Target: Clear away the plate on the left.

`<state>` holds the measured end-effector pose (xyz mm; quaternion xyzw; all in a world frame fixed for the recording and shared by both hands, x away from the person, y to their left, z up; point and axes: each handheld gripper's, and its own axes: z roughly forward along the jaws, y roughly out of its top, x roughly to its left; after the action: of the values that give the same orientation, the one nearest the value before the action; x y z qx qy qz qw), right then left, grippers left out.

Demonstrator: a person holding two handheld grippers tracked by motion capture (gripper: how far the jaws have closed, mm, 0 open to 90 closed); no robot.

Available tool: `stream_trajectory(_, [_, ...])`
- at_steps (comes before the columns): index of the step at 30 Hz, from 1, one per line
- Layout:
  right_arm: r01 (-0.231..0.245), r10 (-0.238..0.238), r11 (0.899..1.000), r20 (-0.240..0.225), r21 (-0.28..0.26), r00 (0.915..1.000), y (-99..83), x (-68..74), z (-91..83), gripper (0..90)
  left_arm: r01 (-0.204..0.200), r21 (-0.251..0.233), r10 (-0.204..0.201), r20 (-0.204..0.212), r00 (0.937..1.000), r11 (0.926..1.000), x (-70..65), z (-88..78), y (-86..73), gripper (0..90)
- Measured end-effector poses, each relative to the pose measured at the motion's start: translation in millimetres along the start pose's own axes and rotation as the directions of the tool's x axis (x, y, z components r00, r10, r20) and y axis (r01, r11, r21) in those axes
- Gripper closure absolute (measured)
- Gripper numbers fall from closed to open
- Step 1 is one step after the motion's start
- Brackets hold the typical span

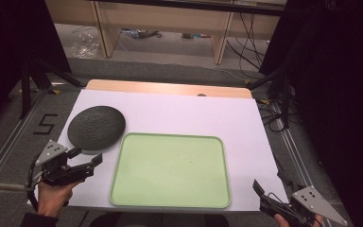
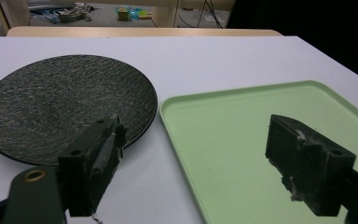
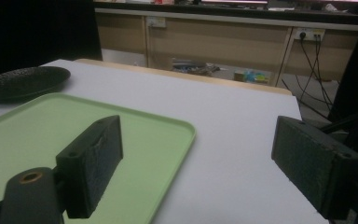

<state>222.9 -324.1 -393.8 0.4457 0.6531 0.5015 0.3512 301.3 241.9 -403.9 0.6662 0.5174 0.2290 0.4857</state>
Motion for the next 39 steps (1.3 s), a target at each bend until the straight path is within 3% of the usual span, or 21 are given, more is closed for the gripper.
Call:
stream_trajectory(10, [0.008, -0.008, 1.0, 0.001, -0.003, 1.0, -0.1, 0.2, 0.2, 17.2, 0.002, 0.007, -0.001, -0.027, 0.9996, 1.0, 5.5, 4.2, 2.8, 18.1])
stream_trajectory(16, [0.005, -0.005, 1.0, 0.001, 0.007, 1.0, -0.4, 0.7, 0.8, 17.2, 0.04, 0.011, -0.04, -0.06, 0.9974, 0.9991, 22.8, 13.8, 12.1, 18.5])
stream_trajectory(20, [0.001, -0.001, 1.0, 0.001, 0.009, 1.0, -0.4, 1.0, 0.7, 17.3, 0.078, 0.026, -0.074, -0.113, 0.9909, 0.9966, 45.3, 29.8, 23.2, 18.5])
stream_trajectory(23, [0.001, -0.001, 1.0, -0.002, 0.008, 1.0, -0.5, 1.1, 0.8, 17.3, 0.116, 0.042, -0.109, -0.128, 0.9857, 0.9924, 60.6, 42.1, 28.9, 18.2])
stream_trajectory(27, [0.0, 0.0, 1.0, -0.008, 0.008, 1.0, -0.6, 0.8, 1.1, 17.3, 0.167, 0.088, -0.155, -0.126, 0.9798, 0.982, 79.7, 58.6, 37.3, 18.8])
stream_trajectory(29, [0.0, 0.0, 1.0, -0.01, 0.01, 0.9999, -0.7, 0.6, 1.0, 17.3, 0.194, 0.095, -0.179, -0.142, 0.9735, 0.9764, 89.9, 67.2, 40.5, 18.0])
stream_trajectory(31, [-0.005, 0.005, 1.0, -0.017, 0.004, 0.9998, -1.0, 0.7, 1.9, 17.3, 0.191, 0.101, -0.174, -0.155, 0.9724, 0.9763, 98.0, 73.5, 42.3, 19.0])
stream_trajectory(33, [-0.003, 0.003, 1.0, -0.016, 0.006, 0.9999, -0.9, 0.8, 1.8, 17.3, 0.166, 0.088, -0.147, -0.192, 0.9703, 0.9821, 103.1, 78.5, 43.1, 24.1])
stream_trajectory(35, [0.003, -0.002, 1.0, -0.01, 0.012, 0.9999, -0.6, 1.2, 1.5, 17.4, 0.195, 0.094, -0.175, -0.192, 0.9658, 0.9763, 110.2, 84.7, 44.2, 22.2])
stream_trajectory(39, [0.007, -0.007, 1.0, -0.018, 0.011, 0.9998, -0.5, 1.6, 1.6, 17.5, 0.212, 0.117, -0.186, -0.205, 0.961, 0.9701, 120.0, 96.1, 45.2, 21.2])
